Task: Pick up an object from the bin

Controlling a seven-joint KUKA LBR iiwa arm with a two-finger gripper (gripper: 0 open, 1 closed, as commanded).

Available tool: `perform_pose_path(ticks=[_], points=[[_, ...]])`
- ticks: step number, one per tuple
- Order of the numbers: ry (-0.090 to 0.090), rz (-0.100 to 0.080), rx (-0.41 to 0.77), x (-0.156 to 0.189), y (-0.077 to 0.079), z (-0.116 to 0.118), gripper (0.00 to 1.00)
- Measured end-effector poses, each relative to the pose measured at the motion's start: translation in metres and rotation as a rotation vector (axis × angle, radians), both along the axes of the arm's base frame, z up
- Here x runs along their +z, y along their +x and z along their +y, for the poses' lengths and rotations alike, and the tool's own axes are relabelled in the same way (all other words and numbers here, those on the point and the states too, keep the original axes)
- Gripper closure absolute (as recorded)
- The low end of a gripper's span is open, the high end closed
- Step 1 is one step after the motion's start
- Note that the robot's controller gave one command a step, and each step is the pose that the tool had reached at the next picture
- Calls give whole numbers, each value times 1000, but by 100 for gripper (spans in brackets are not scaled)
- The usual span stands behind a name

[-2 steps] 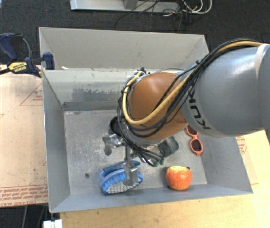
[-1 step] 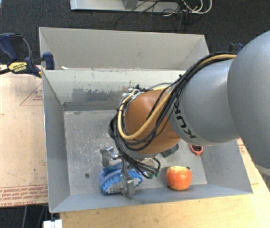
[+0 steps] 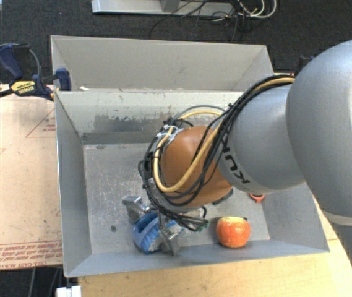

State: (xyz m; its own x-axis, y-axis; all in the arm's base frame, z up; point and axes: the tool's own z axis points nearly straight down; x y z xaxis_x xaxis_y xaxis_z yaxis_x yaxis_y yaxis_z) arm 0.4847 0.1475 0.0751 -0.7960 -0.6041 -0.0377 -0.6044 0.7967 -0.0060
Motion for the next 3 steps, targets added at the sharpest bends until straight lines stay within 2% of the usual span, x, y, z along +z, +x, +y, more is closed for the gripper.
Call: perform_pose_path(ticks=[1, 2, 3], points=[[8, 21, -168, 2, 2, -12, 100], [8, 22, -169, 2, 2, -12, 100], [5, 24, -169, 20, 2, -12, 100]])
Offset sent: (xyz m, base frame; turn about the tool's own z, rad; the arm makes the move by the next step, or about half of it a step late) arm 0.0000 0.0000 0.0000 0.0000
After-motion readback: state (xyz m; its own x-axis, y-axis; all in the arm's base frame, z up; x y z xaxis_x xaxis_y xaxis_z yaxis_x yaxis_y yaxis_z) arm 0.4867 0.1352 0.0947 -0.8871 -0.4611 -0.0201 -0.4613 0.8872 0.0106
